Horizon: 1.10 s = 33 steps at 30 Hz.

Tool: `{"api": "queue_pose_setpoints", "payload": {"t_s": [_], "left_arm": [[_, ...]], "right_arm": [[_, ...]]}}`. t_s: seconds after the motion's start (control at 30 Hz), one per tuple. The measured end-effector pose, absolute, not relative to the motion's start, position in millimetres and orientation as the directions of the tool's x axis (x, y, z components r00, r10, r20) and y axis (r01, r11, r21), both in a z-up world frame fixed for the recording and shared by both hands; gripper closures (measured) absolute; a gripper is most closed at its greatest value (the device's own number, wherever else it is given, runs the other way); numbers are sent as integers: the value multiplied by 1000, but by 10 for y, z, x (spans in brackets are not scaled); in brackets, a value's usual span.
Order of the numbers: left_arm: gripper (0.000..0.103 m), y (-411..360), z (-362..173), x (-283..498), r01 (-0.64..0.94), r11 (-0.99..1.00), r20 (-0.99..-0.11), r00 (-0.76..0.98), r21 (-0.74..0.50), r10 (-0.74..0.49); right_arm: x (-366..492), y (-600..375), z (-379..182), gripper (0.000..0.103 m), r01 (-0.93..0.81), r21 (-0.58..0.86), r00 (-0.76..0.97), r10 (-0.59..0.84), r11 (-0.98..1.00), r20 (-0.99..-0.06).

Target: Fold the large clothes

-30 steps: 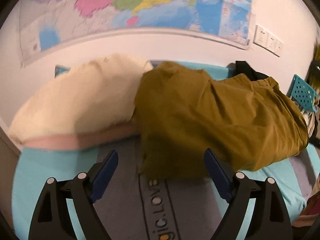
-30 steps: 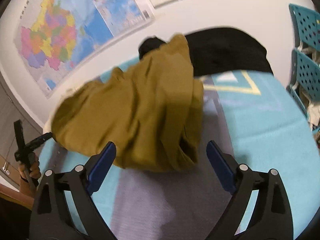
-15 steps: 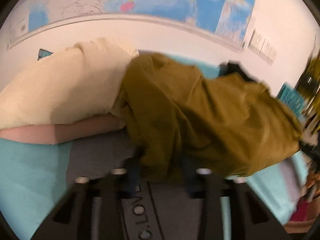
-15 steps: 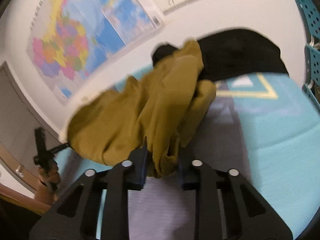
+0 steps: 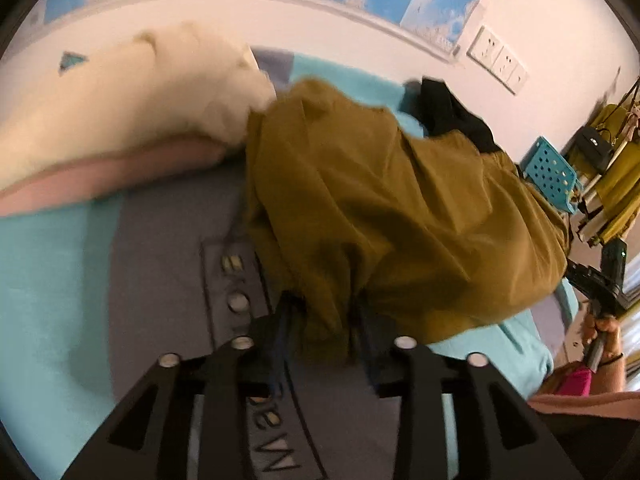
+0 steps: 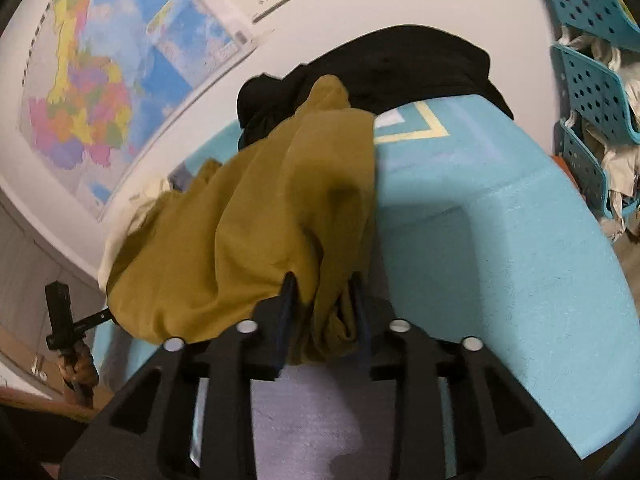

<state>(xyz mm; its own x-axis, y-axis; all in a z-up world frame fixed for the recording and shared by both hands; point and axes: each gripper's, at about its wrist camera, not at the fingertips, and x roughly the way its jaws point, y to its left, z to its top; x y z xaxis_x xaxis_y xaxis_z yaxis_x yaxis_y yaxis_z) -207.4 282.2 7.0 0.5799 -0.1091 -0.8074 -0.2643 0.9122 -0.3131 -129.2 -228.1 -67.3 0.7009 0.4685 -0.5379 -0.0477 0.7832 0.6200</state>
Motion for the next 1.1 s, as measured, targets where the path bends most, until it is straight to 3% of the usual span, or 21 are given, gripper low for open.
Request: {"api": "queue_pose_setpoints", "payload": {"t_s": [0.03,0.13,0.2,0.33,0.5,0.63,0.73,0.9,0.97,1.03,1.1], "left_arm": [[58,2827,147,-2084,-278,920,-807,586,-275,-64],[51,2782,448,-2166,-298,941,-761,644,-163,73],[39,2698,641,-2185,-259,957,-723,686,-133,86],[36,2401,788,-1976,-154,985,-704,708,-80,54],[36,1970,605,-1430,-25,998,-757,653,-52,-23],[36,1836,352,-1028,-10,1000,-822,570,-17,-8],[36,1810,205,-872,-18,1000,-849,529,-3,7],[42,1845,78,-712,-29,997,-867,497,-69,-46],[51,1851,58,-663,-29,996,-865,498,-86,-61],[73,1822,71,-660,-26,997,-861,507,-75,-51],[87,1809,55,-593,-33,997,-862,505,-63,-37]], "right_arm": [[-1329,-2293,-591,57,-30,595,722,429,803,-543],[-1492,-2357,-245,50,17,514,800,297,857,-521],[-1514,-2342,-26,41,-11,502,838,281,865,-468],[-1287,-1942,205,37,-168,453,817,381,875,-432],[-691,-1309,64,38,-251,409,707,455,877,-542],[-350,-1083,-29,38,-256,390,661,455,884,-597],[-249,-964,-92,45,-263,359,636,441,895,-633],[-197,-973,-135,71,-250,336,638,416,908,-648],[-203,-1003,-123,86,-245,332,651,409,911,-640],[-200,-1017,-105,95,-251,343,661,419,905,-623],[-204,-1028,-56,99,-251,347,675,420,904,-606]]}}
